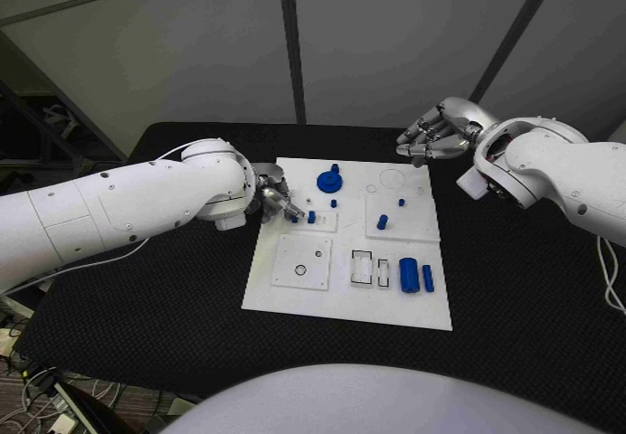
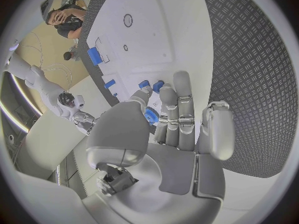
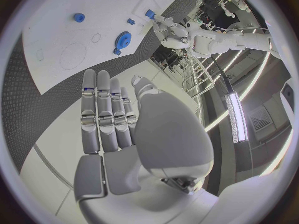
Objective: Assemble the parts on the task board
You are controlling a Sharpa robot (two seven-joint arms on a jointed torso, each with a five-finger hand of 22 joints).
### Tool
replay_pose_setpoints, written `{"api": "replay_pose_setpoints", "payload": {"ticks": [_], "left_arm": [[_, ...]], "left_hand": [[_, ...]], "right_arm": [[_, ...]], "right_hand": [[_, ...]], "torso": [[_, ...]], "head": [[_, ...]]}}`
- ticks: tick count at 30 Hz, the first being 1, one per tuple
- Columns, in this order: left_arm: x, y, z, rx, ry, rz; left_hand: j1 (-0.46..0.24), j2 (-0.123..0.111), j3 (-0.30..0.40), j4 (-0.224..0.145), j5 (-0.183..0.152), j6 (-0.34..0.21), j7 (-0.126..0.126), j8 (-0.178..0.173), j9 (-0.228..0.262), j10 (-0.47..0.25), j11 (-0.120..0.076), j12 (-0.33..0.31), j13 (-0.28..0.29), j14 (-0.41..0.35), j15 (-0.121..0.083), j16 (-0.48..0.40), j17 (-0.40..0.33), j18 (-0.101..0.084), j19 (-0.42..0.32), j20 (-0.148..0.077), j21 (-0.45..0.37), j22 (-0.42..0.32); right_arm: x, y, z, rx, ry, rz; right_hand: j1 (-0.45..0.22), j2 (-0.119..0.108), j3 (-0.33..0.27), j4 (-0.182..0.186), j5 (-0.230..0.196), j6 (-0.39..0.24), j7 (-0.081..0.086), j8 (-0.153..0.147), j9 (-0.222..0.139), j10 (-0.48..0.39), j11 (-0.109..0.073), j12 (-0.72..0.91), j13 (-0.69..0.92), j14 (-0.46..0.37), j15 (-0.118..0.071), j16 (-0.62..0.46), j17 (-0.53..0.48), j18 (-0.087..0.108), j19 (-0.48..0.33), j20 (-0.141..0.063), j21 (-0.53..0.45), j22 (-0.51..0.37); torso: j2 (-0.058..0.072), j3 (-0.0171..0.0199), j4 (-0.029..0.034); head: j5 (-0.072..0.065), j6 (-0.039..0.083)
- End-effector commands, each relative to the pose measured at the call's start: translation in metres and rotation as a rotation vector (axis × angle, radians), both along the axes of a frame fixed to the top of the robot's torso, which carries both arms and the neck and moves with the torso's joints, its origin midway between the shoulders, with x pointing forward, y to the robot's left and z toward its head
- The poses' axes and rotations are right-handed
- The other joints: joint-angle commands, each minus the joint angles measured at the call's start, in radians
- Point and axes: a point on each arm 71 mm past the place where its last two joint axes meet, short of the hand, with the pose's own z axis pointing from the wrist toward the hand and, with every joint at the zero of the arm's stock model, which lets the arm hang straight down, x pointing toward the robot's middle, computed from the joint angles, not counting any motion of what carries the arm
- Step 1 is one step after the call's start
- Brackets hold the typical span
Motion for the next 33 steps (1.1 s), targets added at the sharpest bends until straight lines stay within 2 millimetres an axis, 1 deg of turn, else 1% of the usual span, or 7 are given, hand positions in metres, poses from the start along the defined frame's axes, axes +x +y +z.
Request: {"api": "replay_pose_setpoints", "payload": {"ticks": [1,20,24,27,30,33], "left_arm": [[0.0001,-0.0011,-0.0001,-0.007,0.001,-0.003],[-0.0006,-0.0016,-0.0013,-0.005,0.012,-0.01],[-0.0007,-0.0019,-0.0014,-0.005,0.012,-0.01],[-0.0007,-0.0021,-0.0014,-0.005,0.012,-0.01],[-0.0006,-0.0022,-0.0013,-0.006,0.01,-0.009],[-0.0006,-0.0023,-0.0013,-0.009,0.009,-0.007]], "left_hand": [[0.013,0.001,0.0,-0.009,-0.003,0.005,-0.006,-0.006,-0.002,-0.002,-0.008,-0.001,-0.001,0.001,0.004,-0.005,0.001,-0.02,0.021,0.001,0.001,0.196],[0.028,0.004,0.001,-0.012,-0.003,0.01,-0.008,-0.005,-0.004,0.0,-0.009,0.0,-0.002,0.001,0.004,-0.005,0.001,-0.02,0.022,0.001,0.002,0.197],[0.054,0.014,0.01,-0.02,-0.002,0.012,-0.01,-0.006,-0.008,0.002,-0.011,0.0,-0.004,0.001,0.002,-0.005,0.001,-0.02,0.022,0.0,0.002,0.198],[0.092,0.025,0.031,-0.037,0.0,0.012,-0.012,-0.008,-0.012,0.001,-0.013,-0.003,-0.008,0.002,0.001,-0.004,0.001,-0.02,0.022,-0.001,0.002,0.198],[0.122,0.031,0.052,-0.053,0.001,0.011,-0.013,-0.01,-0.015,0.0,-0.014,-0.007,-0.013,0.001,0.0,-0.005,0.001,-0.02,0.022,-0.001,0.002,0.199],[0.153,0.04,0.089,-0.071,0.002,0.006,-0.011,-0.012,-0.019,-0.001,-0.013,-0.013,-0.02,0.001,0.0,-0.005,0.0,-0.02,0.023,-0.002,0.002,0.199]], "right_arm": [[0.0001,0.0008,0.0012,0.003,-0.001,0.005],[0.0003,0.0009,0.0011,0.003,0.0,0.005],[0.0003,0.0011,0.0011,0.003,0.0,0.006],[0.0003,0.0011,0.0011,0.003,-0.001,0.006],[0.0003,0.001,0.0011,0.003,-0.001,0.006],[0.0003,0.001,0.0011,0.003,-0.001,0.006]], "right_hand": [[-0.008,0.005,0.0,0.007,0.005,-0.008,0.0,0.006,0.001,-0.006,0.003,0.0,0.001,-0.006,0.002,-0.005,0.001,0.011,-0.001,0.005,-0.005,-0.001],[-0.008,0.005,0.0,0.007,0.005,-0.008,0.0,0.006,0.001,-0.006,0.003,0.0,0.001,-0.006,0.002,-0.005,0.001,0.011,-0.001,0.005,-0.005,-0.001],[-0.008,0.005,0.0,0.007,0.005,-0.008,0.0,0.006,0.001,-0.006,0.003,0.0,0.001,-0.006,0.002,-0.005,0.001,0.011,-0.001,0.005,-0.005,-0.001],[-0.008,0.005,0.0,0.007,0.005,-0.008,0.0,0.006,0.001,-0.006,0.003,0.0,0.001,-0.006,0.002,-0.005,0.001,0.011,-0.001,0.005,-0.005,-0.001],[-0.008,0.006,0.001,0.008,0.006,-0.008,0.0,0.006,0.001,-0.006,0.003,0.001,0.002,-0.006,0.002,-0.005,0.002,0.011,0.0,0.005,-0.006,-0.001],[-0.008,0.006,0.001,0.008,0.006,-0.008,0.0,0.006,0.001,-0.006,0.003,0.001,0.002,-0.006,0.002,-0.005,0.002,0.011,0.0,0.005,-0.006,-0.001]], "torso": [[0.0,-0.0001,0.0001],[0.0,0.0003,0.0],[0.0,0.0006,-0.0002],[0.0,0.0003,0.0],[-0.001,0.0003,0.0002],[0.0,0.0003,0.0004]], "head": [[0.0,-0.001],[0.001,-0.001],[0.0,-0.001],[0.0,-0.001],[0.0,-0.001],[0.0,-0.001]]}}
